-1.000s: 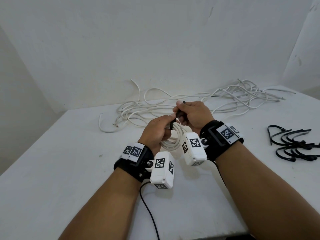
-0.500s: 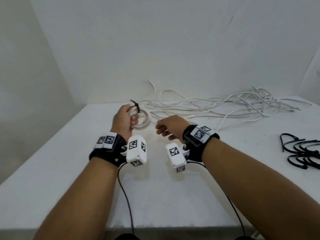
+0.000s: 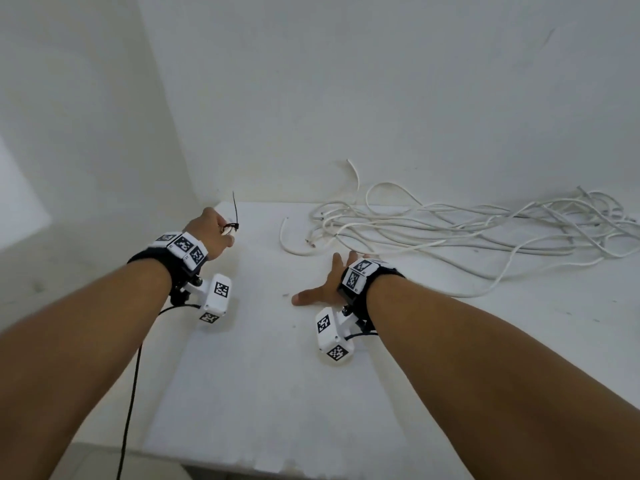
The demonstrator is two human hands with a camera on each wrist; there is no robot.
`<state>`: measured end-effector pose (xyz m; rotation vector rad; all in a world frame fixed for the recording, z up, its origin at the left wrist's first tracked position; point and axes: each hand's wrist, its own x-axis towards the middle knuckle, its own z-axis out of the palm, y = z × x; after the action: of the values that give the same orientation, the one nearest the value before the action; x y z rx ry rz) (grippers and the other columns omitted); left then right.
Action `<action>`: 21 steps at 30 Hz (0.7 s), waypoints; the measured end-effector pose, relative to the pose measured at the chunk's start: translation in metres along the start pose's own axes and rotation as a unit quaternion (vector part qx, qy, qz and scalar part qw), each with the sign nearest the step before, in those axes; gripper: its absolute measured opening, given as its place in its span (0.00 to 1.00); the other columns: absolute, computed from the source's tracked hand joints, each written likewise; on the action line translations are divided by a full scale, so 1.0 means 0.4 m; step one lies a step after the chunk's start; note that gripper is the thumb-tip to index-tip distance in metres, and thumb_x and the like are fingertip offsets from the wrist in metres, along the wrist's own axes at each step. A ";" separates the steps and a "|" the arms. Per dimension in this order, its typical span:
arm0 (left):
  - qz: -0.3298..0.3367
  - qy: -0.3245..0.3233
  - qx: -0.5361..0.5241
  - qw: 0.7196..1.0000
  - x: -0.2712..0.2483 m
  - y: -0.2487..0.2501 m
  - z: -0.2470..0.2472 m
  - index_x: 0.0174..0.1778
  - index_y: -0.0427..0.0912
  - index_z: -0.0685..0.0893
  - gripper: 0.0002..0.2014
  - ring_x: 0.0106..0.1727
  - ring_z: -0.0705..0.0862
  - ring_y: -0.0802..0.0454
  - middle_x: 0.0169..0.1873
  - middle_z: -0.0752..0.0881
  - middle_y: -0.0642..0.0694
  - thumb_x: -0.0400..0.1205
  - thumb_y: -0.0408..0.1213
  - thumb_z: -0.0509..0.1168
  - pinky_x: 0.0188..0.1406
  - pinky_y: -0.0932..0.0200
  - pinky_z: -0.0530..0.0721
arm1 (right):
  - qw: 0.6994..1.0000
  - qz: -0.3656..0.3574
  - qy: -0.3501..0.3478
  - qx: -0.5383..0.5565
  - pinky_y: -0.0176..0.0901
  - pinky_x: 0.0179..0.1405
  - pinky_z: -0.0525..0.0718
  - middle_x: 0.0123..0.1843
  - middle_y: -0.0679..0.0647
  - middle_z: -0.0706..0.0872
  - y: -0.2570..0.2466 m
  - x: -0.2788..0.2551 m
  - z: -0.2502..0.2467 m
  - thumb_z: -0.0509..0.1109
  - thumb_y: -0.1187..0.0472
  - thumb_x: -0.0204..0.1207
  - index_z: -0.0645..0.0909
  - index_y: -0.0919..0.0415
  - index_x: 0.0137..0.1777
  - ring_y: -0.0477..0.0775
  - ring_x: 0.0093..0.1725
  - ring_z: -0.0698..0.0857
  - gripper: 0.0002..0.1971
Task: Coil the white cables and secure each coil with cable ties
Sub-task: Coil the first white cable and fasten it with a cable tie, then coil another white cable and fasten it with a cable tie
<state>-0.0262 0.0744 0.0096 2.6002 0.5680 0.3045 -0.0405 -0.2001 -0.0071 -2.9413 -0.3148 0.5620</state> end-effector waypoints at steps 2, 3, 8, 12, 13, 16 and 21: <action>0.009 0.004 0.021 1.000 0.051 -0.010 0.006 0.62 0.40 0.76 0.19 0.59 0.82 0.38 0.60 0.84 0.38 0.78 0.38 0.73 0.52 0.53 0.76 | 1.000 -0.014 -0.003 -0.022 0.69 0.83 0.50 0.89 0.59 0.39 0.002 -0.003 -0.001 0.61 0.14 0.56 0.39 0.53 0.88 0.67 0.87 0.40 0.68; 0.014 0.007 0.028 0.999 0.076 -0.013 0.011 0.60 0.41 0.77 0.17 0.57 0.83 0.38 0.60 0.84 0.38 0.78 0.38 0.73 0.50 0.54 0.77 | 0.999 -0.022 -0.006 -0.033 0.69 0.84 0.48 0.88 0.59 0.38 0.001 0.002 0.003 0.61 0.15 0.59 0.39 0.53 0.88 0.67 0.87 0.39 0.66; 0.054 0.020 0.055 0.997 0.170 -0.005 0.041 0.50 0.45 0.79 0.11 0.52 0.85 0.38 0.56 0.86 0.37 0.76 0.35 0.73 0.48 0.53 0.82 | 1.000 -0.003 0.005 -0.002 0.71 0.83 0.50 0.88 0.60 0.34 0.005 0.071 0.033 0.62 0.11 0.43 0.36 0.49 0.87 0.69 0.86 0.37 0.76; 0.091 0.002 0.111 0.990 0.206 0.020 0.074 0.43 0.47 0.82 0.07 0.58 0.85 0.41 0.56 0.87 0.41 0.74 0.37 0.74 0.53 0.58 0.79 | 1.000 -0.004 -0.005 0.014 0.75 0.81 0.48 0.87 0.59 0.31 0.006 0.085 0.040 0.65 0.13 0.44 0.33 0.49 0.86 0.69 0.86 0.33 0.76; 0.091 -0.005 0.126 0.988 0.210 0.025 0.078 0.44 0.47 0.85 0.06 0.58 0.85 0.42 0.56 0.88 0.42 0.74 0.38 0.75 0.53 0.60 0.78 | 1.000 -0.005 -0.001 0.016 0.75 0.81 0.48 0.87 0.59 0.31 0.006 0.087 0.040 0.66 0.13 0.44 0.33 0.49 0.86 0.69 0.86 0.33 0.76; 0.087 -0.022 0.155 0.984 0.216 0.037 0.076 0.50 0.47 0.89 0.08 0.59 0.85 0.45 0.56 0.89 0.45 0.76 0.41 0.74 0.54 0.63 0.77 | 1.000 -0.006 -0.005 0.017 0.75 0.82 0.47 0.87 0.59 0.31 0.009 0.091 0.041 0.66 0.13 0.46 0.33 0.49 0.86 0.69 0.86 0.33 0.75; 0.090 -0.060 0.156 0.982 0.200 0.050 0.046 0.60 0.47 0.90 0.13 0.65 0.82 0.45 0.64 0.86 0.48 0.81 0.40 0.68 0.59 0.62 0.76 | 1.000 -0.007 -0.011 0.014 0.73 0.82 0.45 0.87 0.60 0.30 0.011 0.088 0.035 0.66 0.13 0.47 0.32 0.50 0.86 0.68 0.86 0.32 0.75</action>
<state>0.0576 0.0862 0.0124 2.9572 0.3630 0.1219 -0.0131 -0.1952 -0.0331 -2.9057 -0.3254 0.5928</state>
